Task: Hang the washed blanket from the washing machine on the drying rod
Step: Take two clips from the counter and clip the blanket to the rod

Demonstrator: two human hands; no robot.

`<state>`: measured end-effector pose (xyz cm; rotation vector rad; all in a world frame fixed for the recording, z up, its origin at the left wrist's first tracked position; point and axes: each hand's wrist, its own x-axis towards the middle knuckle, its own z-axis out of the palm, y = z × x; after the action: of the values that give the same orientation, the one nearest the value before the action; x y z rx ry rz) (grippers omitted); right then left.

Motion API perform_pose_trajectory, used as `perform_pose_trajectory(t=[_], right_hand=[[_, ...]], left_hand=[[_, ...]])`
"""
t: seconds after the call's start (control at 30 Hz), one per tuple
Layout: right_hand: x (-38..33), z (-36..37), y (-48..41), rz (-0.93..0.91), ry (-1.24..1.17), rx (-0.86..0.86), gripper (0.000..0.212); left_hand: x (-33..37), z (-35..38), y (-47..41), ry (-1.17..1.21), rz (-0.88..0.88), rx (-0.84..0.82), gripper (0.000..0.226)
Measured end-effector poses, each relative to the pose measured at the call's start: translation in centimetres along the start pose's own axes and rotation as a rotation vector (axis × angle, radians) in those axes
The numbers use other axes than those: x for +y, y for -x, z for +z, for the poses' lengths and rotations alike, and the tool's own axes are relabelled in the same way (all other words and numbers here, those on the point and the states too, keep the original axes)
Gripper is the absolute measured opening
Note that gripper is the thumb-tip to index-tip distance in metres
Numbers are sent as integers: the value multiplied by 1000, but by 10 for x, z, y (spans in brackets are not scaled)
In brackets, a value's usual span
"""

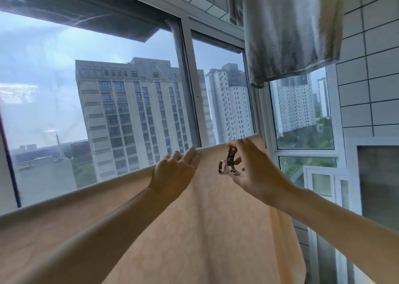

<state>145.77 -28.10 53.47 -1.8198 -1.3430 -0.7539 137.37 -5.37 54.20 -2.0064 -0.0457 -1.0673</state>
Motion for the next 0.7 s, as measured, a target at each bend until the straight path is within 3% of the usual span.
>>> perform_pose_trajectory(t=[0.23, 0.4, 0.57, 0.7], right_hand=[[39, -8, -10, -23, 17, -13, 63], [69, -19, -27, -60, 21, -37, 64], [88, -28, -44, -107, 74, -59, 74], [101, -31, -59, -146, 94, -67, 66]], left_hand=[[20, 4, -26, 0, -109, 12, 39], [27, 13, -46, 15, -176, -106, 45], [35, 12, -60, 109, -239, -163, 13], [38, 14, -72, 131, -266, -218, 11]])
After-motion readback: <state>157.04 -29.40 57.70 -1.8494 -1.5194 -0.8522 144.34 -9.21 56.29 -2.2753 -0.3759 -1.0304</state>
